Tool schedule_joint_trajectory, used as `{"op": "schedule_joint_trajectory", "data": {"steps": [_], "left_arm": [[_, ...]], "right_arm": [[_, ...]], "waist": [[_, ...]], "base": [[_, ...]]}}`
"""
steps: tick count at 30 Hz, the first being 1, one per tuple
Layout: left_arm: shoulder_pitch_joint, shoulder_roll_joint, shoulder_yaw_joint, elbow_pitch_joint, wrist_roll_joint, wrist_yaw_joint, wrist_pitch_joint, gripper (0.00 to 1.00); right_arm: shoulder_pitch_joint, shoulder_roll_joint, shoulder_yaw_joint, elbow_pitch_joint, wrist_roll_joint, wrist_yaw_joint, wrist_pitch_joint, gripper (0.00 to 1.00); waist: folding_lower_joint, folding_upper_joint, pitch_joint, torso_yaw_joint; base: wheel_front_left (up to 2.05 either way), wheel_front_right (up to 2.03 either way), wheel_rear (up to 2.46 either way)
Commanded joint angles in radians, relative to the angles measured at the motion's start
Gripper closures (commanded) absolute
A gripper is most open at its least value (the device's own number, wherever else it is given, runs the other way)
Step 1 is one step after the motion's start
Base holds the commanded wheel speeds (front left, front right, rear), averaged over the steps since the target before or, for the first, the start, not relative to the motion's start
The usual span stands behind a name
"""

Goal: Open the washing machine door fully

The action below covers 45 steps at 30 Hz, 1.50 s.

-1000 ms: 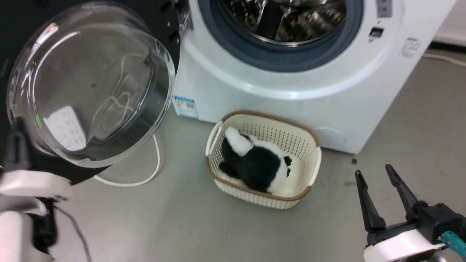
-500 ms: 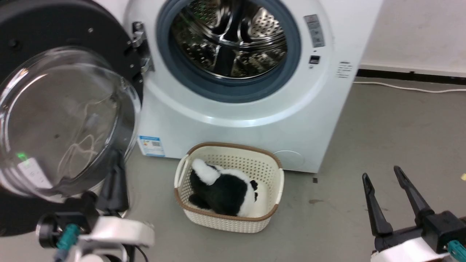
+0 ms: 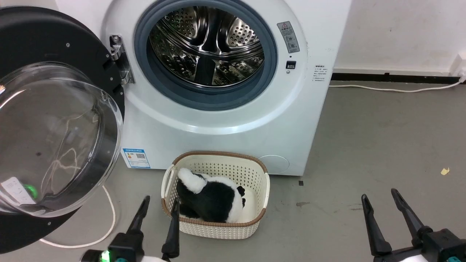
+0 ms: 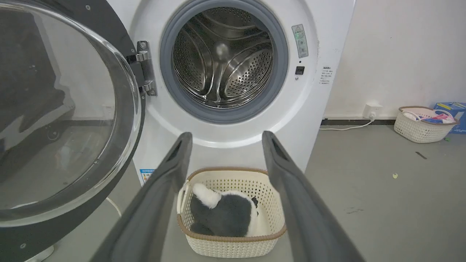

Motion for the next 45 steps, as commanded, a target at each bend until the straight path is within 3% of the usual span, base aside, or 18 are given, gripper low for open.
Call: {"op": "schedule_joint_trajectory", "data": {"steps": [1, 30, 31, 45], "left_arm": [[0.012, -0.001, -0.007, 0.008, 0.007, 0.006, -0.005, 0.0], [-0.01, 0.013, -0.031, 0.041, 0.024, 0.03, -0.018, 0.0], [-0.002, 0.013, -0.03, 0.043, 0.017, 0.025, -0.012, 1.0], [-0.006, 0.003, -0.007, 0.04, 0.03, 0.013, 0.006, 1.0]], "right_arm": [[0.015, 0.004, 0.0, 0.007, 0.013, 0.001, -0.006, 0.0], [0.003, 0.004, 0.007, 0.052, 0.037, 0.001, -0.011, 0.0], [0.009, 0.0, 0.006, 0.051, 0.033, 0.0, -0.004, 1.0], [-0.001, 0.0, 0.01, 0.052, 0.028, 0.0, 0.012, 1.0]], "waist": [[0.0, -0.0001, 0.0, -0.001], [0.0, -0.0001, -0.003, -0.002], [0.0, -0.0001, -0.003, -0.002], [0.0, -0.0001, 0.001, -0.002]], "base": [[0.0, 0.0, 0.0], [0.0, 0.0, 0.0], [0.0, 0.0, 0.0], [0.0, 0.0, 0.0]]}}
